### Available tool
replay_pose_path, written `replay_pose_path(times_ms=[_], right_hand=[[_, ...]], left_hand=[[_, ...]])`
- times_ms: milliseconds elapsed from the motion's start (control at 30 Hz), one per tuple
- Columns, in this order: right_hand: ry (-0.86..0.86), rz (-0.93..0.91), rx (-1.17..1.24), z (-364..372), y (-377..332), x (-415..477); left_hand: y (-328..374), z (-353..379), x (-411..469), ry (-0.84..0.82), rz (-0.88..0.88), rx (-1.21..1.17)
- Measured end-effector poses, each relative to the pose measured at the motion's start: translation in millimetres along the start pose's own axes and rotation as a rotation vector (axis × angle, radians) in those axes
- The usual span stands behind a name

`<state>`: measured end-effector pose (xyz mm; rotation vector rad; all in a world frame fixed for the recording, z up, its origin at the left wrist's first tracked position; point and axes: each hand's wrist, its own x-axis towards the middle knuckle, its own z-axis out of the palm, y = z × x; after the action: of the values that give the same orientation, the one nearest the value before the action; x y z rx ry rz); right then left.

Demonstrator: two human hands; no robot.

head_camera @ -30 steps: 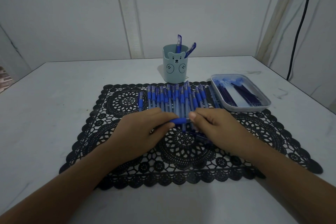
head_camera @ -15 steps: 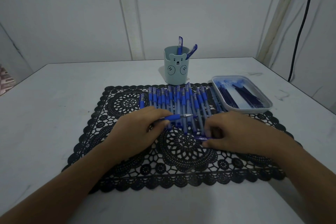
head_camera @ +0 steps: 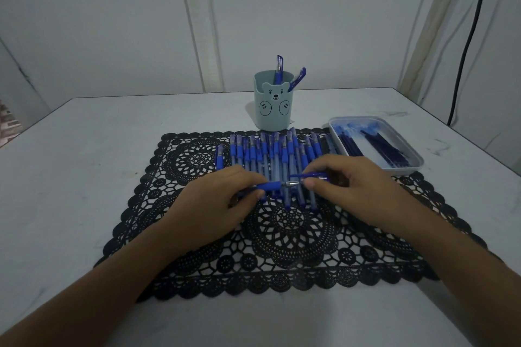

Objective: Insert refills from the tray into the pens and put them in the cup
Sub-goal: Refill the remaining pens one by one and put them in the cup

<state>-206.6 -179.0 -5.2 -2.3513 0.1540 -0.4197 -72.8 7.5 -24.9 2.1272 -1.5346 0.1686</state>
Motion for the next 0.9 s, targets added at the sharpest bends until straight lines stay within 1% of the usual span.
replay_pose_path(times_ms=[200,467,600,667,733,800,867,900], right_hand=[[-0.027,-0.064,0.008,11,-3,-1],[0.034,-0.194,0.029,18,1,-2],[0.027,-0.274,0.026,20,1,0],[0.047,-0.302,-0.025,22,2,3],[0.096,-0.302,-0.085,24,6,6],[0.161,-0.246,-0.127,26,14,8],[0.19,-0.159,-0.191,26,20,10],[0.169,-0.127,-0.244,26,23,10]], left_hand=[[8,-2,0,-0.028,-0.009,-0.03],[17,-4,2,-0.155,-0.169,-0.288],[16,-8,4,-0.209,-0.178,-0.39],[16,-10,6,-0.2,-0.179,-0.361],[15,-11,8,-0.159,-0.153,-0.265],[11,-13,9,-0.121,-0.151,-0.116],[6,-16,12,-0.077,-0.228,0.008],[5,-19,14,-0.033,-0.271,0.008]])
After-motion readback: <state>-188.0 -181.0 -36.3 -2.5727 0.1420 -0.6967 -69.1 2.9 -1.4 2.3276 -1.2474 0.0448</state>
